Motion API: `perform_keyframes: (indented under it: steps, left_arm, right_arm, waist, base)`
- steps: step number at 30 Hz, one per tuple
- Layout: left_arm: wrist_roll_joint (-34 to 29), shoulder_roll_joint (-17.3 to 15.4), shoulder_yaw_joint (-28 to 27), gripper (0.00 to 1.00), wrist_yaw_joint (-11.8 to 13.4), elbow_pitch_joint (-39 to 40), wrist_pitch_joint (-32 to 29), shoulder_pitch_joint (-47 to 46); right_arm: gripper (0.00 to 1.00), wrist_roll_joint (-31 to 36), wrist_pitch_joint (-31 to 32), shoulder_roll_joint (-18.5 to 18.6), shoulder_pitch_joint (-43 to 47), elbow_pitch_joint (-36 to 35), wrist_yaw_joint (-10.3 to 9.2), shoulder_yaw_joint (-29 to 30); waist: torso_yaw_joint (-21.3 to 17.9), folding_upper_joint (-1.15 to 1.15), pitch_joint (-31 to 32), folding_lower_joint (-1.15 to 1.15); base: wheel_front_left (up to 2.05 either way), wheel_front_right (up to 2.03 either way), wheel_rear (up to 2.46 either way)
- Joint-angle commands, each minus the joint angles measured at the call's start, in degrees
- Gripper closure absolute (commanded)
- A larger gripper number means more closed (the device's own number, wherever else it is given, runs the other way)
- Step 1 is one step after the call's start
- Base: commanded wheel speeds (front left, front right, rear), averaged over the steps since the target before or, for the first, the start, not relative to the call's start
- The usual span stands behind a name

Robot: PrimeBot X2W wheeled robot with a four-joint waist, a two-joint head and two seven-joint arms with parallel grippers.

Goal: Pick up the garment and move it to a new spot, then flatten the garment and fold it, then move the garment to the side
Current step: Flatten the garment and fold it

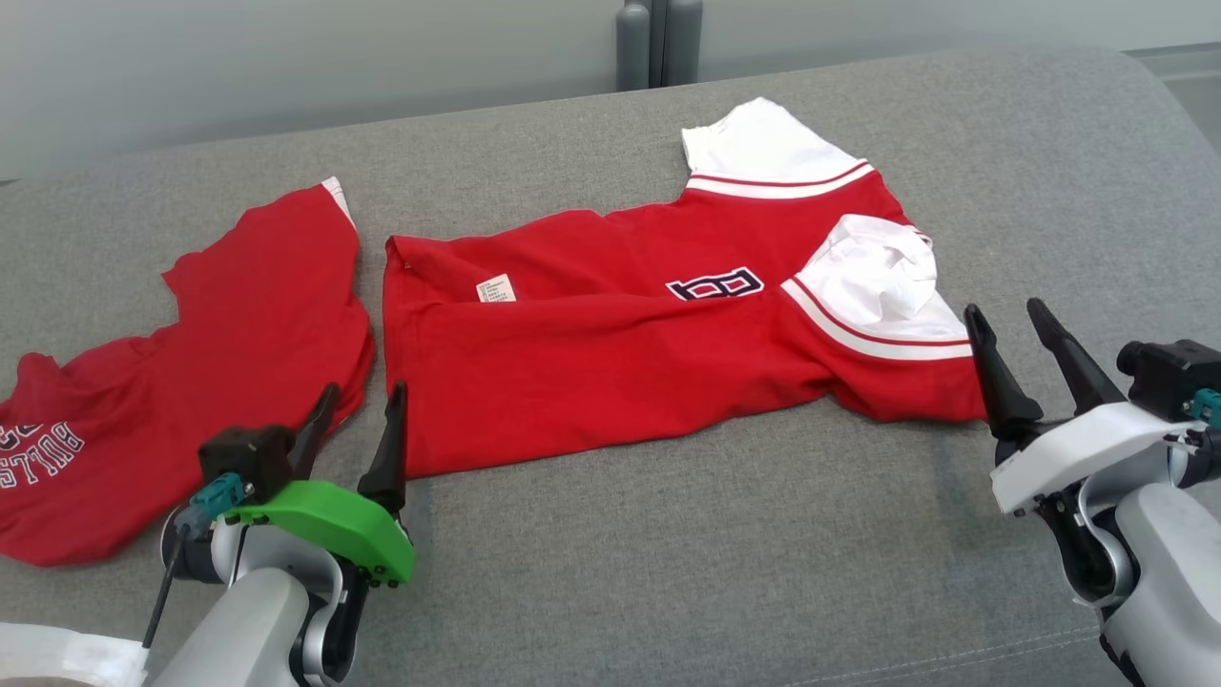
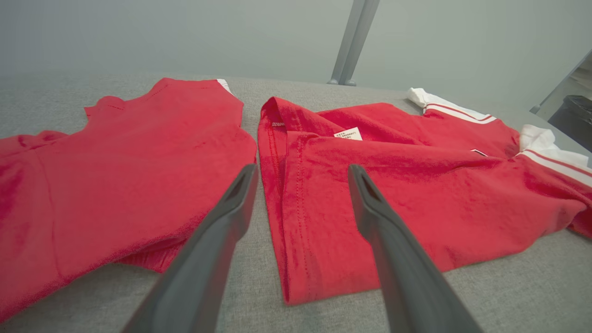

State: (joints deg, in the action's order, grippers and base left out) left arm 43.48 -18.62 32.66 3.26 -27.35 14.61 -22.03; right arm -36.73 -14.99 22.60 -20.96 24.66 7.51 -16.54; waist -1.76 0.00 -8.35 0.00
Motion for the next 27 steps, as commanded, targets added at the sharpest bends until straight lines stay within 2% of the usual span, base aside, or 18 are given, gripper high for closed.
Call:
perform_keyframes:
  steps: [1,13,27]
  left_arm:
    - [0.6,-0.4,-0.3,0.00,0.6,0.9,-0.3,1.2]
    - [2.4,-1.9,0.4,0.00,3.2,5.6,-6.7,3.6]
    - [3.8,-1.4,1.4,0.00,3.1,3.2,-11.0,1.1]
  right_arm:
    - [0.00,0.4,-0.2,0.1,1.0,0.3,-0.04,0.1]
    - [0.00,-2.4,2.7,-0.4,0.3,5.0,-0.04,-0.7]
    - [0.00,-10.9,7.0,0.9,-5.3,11.9,-0.04,-6.1]
  waist:
    - [-0.1,0.00,0.3,0.00]
    - [0.0,0.00,-0.8,0.00]
    - [0.7,0.00,-2.9,0.00]
  base:
    - [0.00,0.00,0.00]
    - [0.00,0.00,0.00]
    - [0.00,0.00,0.00]
